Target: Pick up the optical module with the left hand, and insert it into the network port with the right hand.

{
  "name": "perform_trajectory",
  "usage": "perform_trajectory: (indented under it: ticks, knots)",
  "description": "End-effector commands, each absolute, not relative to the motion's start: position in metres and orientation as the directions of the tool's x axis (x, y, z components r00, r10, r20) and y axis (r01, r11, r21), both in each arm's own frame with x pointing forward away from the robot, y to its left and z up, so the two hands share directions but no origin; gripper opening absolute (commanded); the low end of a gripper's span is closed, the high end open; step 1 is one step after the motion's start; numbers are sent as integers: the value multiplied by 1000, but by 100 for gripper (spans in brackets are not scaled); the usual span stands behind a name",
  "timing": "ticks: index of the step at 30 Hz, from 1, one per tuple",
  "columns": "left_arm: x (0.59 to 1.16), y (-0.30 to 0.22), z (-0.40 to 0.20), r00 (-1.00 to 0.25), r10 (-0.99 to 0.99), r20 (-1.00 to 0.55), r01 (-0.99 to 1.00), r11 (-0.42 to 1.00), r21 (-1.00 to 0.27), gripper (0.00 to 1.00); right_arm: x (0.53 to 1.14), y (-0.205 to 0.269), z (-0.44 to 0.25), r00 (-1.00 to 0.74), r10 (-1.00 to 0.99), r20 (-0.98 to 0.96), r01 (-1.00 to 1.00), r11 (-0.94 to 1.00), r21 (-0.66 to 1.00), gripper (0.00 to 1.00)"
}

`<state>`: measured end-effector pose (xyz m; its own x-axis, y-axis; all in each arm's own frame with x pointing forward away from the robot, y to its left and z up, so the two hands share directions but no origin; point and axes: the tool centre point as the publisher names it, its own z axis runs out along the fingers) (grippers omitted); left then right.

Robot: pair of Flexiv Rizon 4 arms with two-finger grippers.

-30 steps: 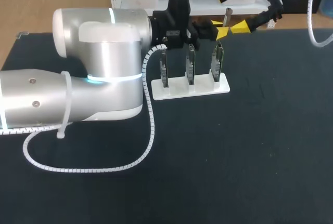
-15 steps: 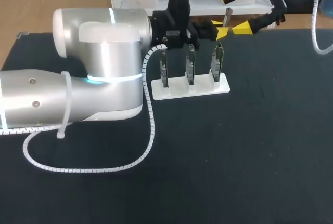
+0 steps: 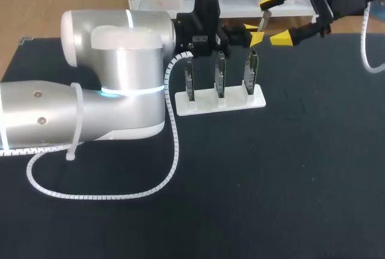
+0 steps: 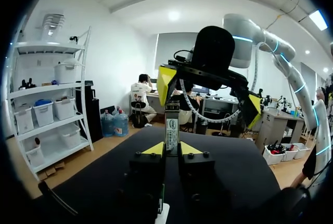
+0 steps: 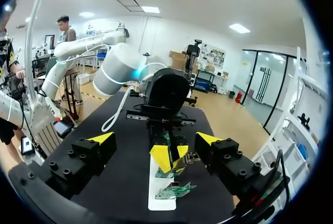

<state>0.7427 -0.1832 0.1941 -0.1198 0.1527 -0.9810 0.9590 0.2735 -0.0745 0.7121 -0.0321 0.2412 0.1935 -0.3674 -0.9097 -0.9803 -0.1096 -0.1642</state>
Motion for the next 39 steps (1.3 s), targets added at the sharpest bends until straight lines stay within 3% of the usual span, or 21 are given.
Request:
perform_trajectory:
  ticks: [1,39]
  knots:
    - [745,-184,195,-121,158,-980,960,270,-75,0,714,-33,242,200,-339,-919,-979,-113,-172,100]
    - [745,-184,195,-121,158,-980,960,270,-75,0,681,-35,255,119,-282,-952,-992,-84,-99,100]
